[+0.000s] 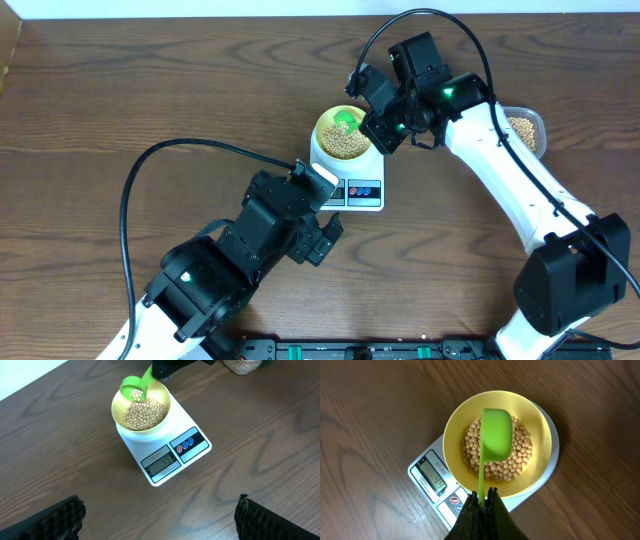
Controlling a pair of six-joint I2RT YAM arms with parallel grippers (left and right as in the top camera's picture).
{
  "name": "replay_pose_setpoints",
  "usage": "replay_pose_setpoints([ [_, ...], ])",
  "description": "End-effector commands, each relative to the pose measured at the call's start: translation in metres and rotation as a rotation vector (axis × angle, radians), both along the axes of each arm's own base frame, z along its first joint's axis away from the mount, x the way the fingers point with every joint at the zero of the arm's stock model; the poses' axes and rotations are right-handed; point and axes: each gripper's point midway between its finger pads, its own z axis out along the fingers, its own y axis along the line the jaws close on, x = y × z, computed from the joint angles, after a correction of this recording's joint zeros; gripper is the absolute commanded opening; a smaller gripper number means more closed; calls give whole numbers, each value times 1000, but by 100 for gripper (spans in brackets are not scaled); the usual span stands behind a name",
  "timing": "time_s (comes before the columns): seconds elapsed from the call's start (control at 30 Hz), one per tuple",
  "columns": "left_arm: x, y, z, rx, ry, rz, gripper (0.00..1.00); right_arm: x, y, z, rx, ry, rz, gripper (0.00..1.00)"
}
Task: Scoop item into bowl and weigh 50g on scale
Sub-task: 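Tilt the scoop slowly with the right gripper, trickling soybeans into bowl, then move the scoop with the right gripper back to the tub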
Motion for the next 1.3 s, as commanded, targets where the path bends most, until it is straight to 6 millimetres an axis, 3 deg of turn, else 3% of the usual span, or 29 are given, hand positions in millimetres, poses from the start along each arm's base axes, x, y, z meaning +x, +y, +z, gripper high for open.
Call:
replay_pose_setpoints([
  [0.0,3,1,14,-10,-37,4,98,3,5,5,3,-21,22,1],
  [0.5,3,1,14,-10,-37,4,98,3,5,5,6,-17,13,1],
  [0.73,3,1,14,-10,-37,4,98,14,6,10,104,83,-228,1],
  [1.03,3,1,14,-10,-37,4,98,25,-20,24,343,335,-471,1],
  [1.27,3,1,14,-10,-37,4,98,24,-39,47,542,481,-456,1],
])
